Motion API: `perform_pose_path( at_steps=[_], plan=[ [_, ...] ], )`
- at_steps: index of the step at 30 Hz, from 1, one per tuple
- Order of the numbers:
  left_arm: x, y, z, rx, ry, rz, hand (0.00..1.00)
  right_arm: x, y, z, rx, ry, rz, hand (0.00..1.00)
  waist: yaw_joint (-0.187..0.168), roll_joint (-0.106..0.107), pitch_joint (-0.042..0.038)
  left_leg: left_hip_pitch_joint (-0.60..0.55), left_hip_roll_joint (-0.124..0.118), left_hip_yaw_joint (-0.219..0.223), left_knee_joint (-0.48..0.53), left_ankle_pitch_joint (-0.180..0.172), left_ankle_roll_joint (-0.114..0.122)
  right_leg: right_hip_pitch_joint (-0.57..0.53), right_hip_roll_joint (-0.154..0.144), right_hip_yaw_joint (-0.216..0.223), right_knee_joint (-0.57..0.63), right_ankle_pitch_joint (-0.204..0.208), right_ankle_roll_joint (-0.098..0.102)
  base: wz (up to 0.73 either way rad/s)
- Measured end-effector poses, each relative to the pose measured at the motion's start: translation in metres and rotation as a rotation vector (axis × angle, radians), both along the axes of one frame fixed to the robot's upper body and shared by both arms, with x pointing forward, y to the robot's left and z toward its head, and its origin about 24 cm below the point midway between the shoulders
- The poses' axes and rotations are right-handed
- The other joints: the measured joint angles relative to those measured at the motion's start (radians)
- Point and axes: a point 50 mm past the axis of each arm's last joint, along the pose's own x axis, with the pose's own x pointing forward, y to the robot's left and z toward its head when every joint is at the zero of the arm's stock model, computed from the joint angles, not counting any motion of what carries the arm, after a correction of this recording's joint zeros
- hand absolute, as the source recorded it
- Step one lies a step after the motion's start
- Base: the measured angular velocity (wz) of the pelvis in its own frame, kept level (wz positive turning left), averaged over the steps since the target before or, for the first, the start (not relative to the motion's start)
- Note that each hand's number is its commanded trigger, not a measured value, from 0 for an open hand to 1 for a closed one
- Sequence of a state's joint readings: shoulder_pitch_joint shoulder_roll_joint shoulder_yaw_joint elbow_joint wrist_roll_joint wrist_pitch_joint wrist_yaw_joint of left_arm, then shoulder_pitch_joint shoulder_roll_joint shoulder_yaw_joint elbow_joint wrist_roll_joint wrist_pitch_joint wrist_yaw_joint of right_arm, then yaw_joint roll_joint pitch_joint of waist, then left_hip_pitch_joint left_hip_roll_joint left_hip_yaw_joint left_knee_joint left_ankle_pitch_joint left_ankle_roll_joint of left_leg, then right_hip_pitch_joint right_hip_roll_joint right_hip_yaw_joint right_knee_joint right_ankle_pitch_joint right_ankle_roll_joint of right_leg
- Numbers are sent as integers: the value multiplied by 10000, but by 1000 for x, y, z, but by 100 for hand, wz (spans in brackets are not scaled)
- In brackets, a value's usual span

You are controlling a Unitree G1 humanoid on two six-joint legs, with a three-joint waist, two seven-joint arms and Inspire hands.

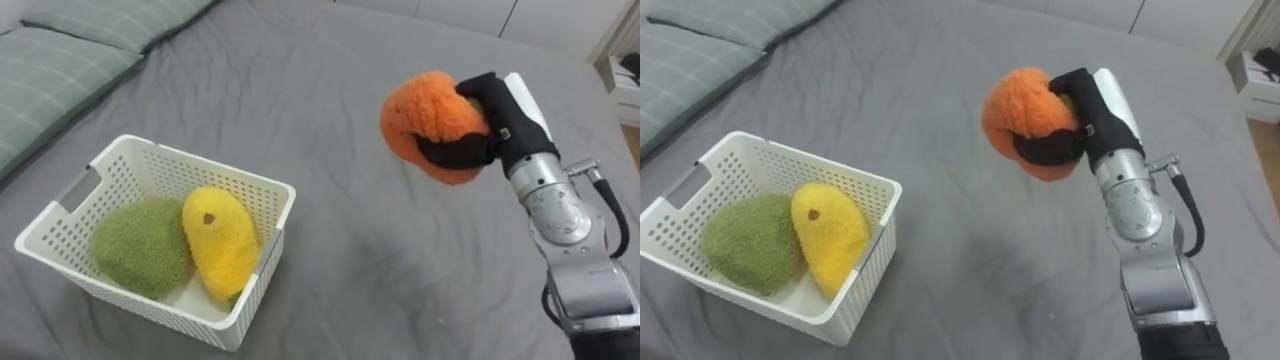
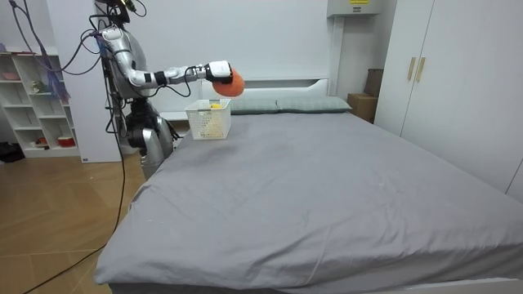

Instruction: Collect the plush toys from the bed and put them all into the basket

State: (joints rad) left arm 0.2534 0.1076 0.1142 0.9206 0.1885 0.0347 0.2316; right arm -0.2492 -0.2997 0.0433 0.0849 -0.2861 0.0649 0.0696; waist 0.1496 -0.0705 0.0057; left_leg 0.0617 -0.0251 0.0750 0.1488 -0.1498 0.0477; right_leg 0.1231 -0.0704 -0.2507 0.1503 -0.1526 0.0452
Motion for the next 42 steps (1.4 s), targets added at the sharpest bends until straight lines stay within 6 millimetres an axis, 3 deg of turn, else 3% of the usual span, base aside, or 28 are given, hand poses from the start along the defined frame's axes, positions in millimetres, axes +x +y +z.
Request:
perform_pose_path(
  at_steps=[4,9,18,22,23,25,26,28,31,42],
  plan=[
    [8,1,3,-15,-333,-157,0,4,9,6,-669,-149,375,94,206,-128,61,-121,-16,-121,16,-17,-2,-34,0,-69,-2,-1,1,7],
    [6,7,4,6,-216,-240,0,5,24,19,-816,-512,1011,92,386,-221,34,-172,-47,-302,45,-9,-10,-22,10,-264,-10,-1,0,11],
    [17,5,5,46,-363,-452,0,10,50,22,-1093,-380,2043,71,835,-371,86,-398,-96,-745,225,-11,-9,74,-24,-636,-34,-1,1,15],
    [24,4,6,88,-503,-589,0,10,58,18,-1174,-15,2359,52,1285,-432,74,-412,-129,-911,239,25,-28,89,-54,-1017,-33,-1,1,13],
    [26,4,6,139,-450,-673,0,10,60,16,-1153,98,2448,51,1326,-457,90,-430,-154,-981,242,46,-23,111,-71,-1122,-33,-1,1,18],
    [26,5,7,252,-362,-810,0,11,62,14,-1198,324,2568,29,1352,-500,115,-516,-202,-1131,230,101,-12,114,-104,-1235,-35,-3,4,21],
    [26,5,7,334,-272,-945,0,14,63,12,-1240,494,2587,7,1444,-527,118,-542,-219,-1147,187,141,-1,72,-126,-1228,-30,-6,7,13],
    [26,6,7,464,-183,-1106,0,17,62,6,-1225,760,2513,0,1611,-560,118,-572,-243,-1189,196,152,10,60,-139,-1234,-27,-6,9,6],
    [25,10,8,588,48,-1052,0,19,64,-5,-1229,1320,2380,0,1855,-626,110,-581,-253,-1245,200,156,16,67,-144,-1247,-6,-7,9,8],
    [26,10,7,663,264,-992,0,22,76,-18,-1297,1761,2402,0,1924,-525,194,-714,-281,-1358,373,157,20,41,-146,-1264,-16,-6,9,3]
  ],
)
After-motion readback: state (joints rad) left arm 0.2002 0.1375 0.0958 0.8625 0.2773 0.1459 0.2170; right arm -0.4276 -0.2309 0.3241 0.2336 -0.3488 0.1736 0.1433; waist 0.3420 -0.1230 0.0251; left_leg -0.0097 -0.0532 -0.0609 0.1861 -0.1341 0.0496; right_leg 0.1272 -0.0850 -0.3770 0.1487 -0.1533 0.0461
